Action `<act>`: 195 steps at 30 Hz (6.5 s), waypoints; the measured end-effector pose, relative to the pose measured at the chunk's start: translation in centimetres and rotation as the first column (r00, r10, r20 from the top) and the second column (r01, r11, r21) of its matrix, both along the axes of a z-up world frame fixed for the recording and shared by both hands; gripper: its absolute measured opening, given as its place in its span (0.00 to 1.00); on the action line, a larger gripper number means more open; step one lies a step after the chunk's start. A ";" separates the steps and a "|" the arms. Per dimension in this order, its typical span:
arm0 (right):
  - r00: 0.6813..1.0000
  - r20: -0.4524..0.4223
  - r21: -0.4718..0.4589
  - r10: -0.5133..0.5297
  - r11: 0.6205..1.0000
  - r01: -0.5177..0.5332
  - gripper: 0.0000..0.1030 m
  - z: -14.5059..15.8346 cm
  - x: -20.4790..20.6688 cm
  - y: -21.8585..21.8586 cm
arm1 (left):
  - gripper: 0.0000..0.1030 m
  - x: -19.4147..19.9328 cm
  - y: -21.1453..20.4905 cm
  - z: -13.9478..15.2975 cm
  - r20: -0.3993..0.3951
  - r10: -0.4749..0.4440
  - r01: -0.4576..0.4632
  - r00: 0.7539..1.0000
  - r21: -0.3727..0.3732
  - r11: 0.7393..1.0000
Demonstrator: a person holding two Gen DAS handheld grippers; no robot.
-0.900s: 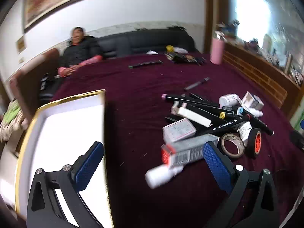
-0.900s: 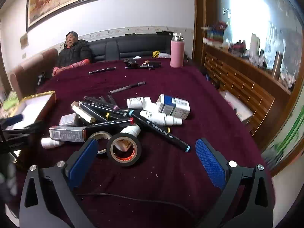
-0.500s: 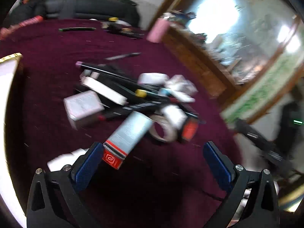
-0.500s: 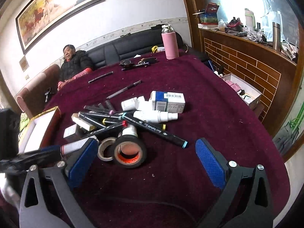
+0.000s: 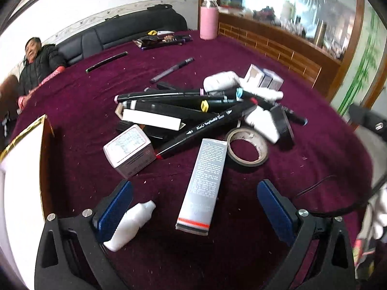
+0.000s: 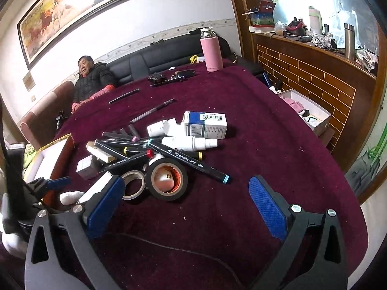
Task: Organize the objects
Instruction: 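Grasp the silver-and-red tube with the left gripper, then carry the tube to the tray with the left gripper while the right gripper grasps the black tape roll, then release the tube and tape roll into the gold-rimmed tray with both grippers, then grasp the white dropper bottle with the left gripper while the right grasps the beige tape roll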
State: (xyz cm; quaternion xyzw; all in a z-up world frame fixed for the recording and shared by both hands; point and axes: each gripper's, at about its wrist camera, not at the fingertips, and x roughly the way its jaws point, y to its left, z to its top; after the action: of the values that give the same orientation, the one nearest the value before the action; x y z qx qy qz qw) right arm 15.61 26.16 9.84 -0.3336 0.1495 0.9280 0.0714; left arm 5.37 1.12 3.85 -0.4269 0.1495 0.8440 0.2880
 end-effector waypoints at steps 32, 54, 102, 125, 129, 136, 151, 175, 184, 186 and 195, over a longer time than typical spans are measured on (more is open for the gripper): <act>0.990 0.055 0.078 0.130 0.988 -0.134 1.00 -0.2 -1.5 -0.9 | 0.22 -0.1 1.1 -2.5 0.031 0.100 -0.098 0.994 -0.055 0.994; 0.926 0.294 0.247 0.238 0.917 -0.314 0.33 -4.8 -8.8 -6.8 | 0.22 2.7 -5.6 0.6 0.034 0.178 -0.180 0.983 0.052 0.982; 0.737 0.230 -0.182 0.635 0.772 -0.608 0.17 -1.8 -29.4 -31.6 | 0.22 -19.7 -25.7 1.2 0.111 0.501 -0.508 0.859 0.057 0.859; 0.792 0.234 -0.220 0.564 0.824 -0.522 0.41 -4.1 -32.8 -30.2 | 0.23 -22.6 -26.1 -1.6 0.242 0.458 -0.498 0.856 0.142 0.856; 0.820 0.168 -0.217 0.547 0.832 -0.511 0.41 -1.5 -31.1 -28.3 | 0.23 -21.0 -26.3 -0.2 0.226 0.480 -0.519 0.848 0.165 0.839; 0.846 0.068 -0.193 0.529 0.839 -0.509 0.44 1.6 -24.9 -22.8 | 0.25 -14.5 -23.7 1.0 0.244 0.410 -0.464 0.879 0.240 0.852; 0.931 0.039 -0.308 0.362 0.891 -0.333 0.53 -1.2 -10.8 -7.5 | 0.38 -5.7 -6.5 0.0 0.118 0.011 0.002 0.993 -0.108 0.994; 0.873 0.151 -0.197 0.464 0.879 -0.434 0.58 -5.7 -10.2 -9.8 | 0.21 -3.1 -4.6 -2.5 0.165 0.006 0.004 0.986 -0.059 0.998; 0.884 0.302 0.033 0.355 0.923 -0.382 0.35 -8.6 -12.1 -11.1 | 0.21 -1.4 -6.6 -1.7 0.186 0.046 -0.054 0.981 0.034 0.998; 0.894 0.296 0.061 0.336 0.928 -0.368 0.17 -8.6 -12.0 -10.9 | 0.21 -1.1 -7.1 -1.4 0.185 0.051 -0.061 0.981 0.051 0.997; 0.910 0.206 -0.028 0.359 0.932 -0.362 0.08 -5.5 -10.0 -9.7 | 0.21 -0.1 -10.0 1.4 0.142 0.094 -0.114 0.985 0.139 0.984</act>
State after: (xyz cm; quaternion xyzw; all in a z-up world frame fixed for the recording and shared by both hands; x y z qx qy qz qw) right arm 5.59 16.43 4.34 -0.4500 0.0720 0.8862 -0.0841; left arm 5.23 -8.86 5.27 -0.4680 0.0446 0.8358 0.2835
